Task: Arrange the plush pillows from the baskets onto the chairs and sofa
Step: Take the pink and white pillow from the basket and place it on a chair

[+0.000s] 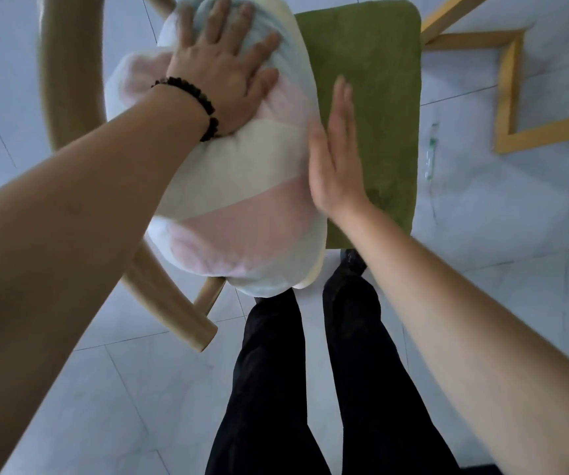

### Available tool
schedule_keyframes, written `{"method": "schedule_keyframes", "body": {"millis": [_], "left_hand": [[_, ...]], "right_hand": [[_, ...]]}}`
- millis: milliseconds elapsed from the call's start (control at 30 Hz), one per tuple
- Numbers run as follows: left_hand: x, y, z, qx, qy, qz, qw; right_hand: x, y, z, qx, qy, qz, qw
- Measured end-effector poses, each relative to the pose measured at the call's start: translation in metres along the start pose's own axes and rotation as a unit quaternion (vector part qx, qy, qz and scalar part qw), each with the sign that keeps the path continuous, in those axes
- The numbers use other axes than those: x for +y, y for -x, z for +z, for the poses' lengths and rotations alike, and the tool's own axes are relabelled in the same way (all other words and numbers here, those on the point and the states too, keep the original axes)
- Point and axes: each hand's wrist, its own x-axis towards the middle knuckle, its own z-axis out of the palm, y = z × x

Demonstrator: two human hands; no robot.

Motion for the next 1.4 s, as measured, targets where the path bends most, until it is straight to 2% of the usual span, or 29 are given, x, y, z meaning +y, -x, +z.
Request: {"method": "schedule_keyframes", "body": {"millis": [100,167,233,367,467,600,700,767,867,933,1033,1167,1267,1400], "left_hand": [[-0.002,0.003,-0.002,0.016,-0.008,-0.024,1.000],[-0.001,0.010,-0.007,0.016,-0.001,-0.056,0.998],[0.007,0.023,-0.016,0.018,-0.001,-0.099,0.995],[0.041,0.069,-0.035,0.064,0.019,-0.106,0.992],[0.054,0.103,-0.024,0.057,0.025,-0.096,0.993],[0.057,0.122,0.005,0.049,0.044,-0.129,0.989],[0.057,0.124,0.011,0.060,0.040,-0.134,0.988],[0.056,0.125,0.012,0.062,0.036,-0.133,0.989],[0.058,0.130,0.010,0.075,0.028,-0.123,0.989],[0.061,0.138,0.006,0.099,0.048,-0.146,0.983],[0.061,0.152,-0.001,0.161,0.151,-0.219,0.950],[0.058,0.144,0.007,0.189,0.247,-0.273,0.910],[0.066,0.133,0.008,0.243,0.242,-0.229,0.911],[0.079,0.129,-0.020,0.347,0.188,-0.145,0.907]], "right_hand": [[0.006,-0.051,0.009,-0.036,0.063,-0.050,0.996],[0.023,-0.064,0.009,-0.071,0.111,-0.041,0.990],[0.031,-0.067,0.003,-0.087,0.109,-0.016,0.990],[0.018,-0.064,-0.008,-0.060,0.076,-0.011,0.995],[0.000,-0.073,-0.012,-0.027,0.051,-0.011,0.998],[-0.034,-0.105,0.004,-0.033,0.030,-0.103,0.994],[-0.037,-0.126,0.026,-0.067,0.096,-0.150,0.982],[-0.025,-0.134,0.031,-0.066,0.100,-0.137,0.983],[-0.007,-0.135,0.019,-0.049,0.055,-0.059,0.996],[0.005,-0.123,0.008,-0.001,0.010,-0.010,1.000],[0.016,-0.069,-0.004,0.041,-0.018,0.038,0.998],[0.024,0.024,0.007,-0.012,-0.087,0.076,0.993],[0.027,0.052,0.022,0.005,-0.148,0.109,0.983],[0.014,0.046,0.023,0.078,-0.197,0.086,0.973]]}}
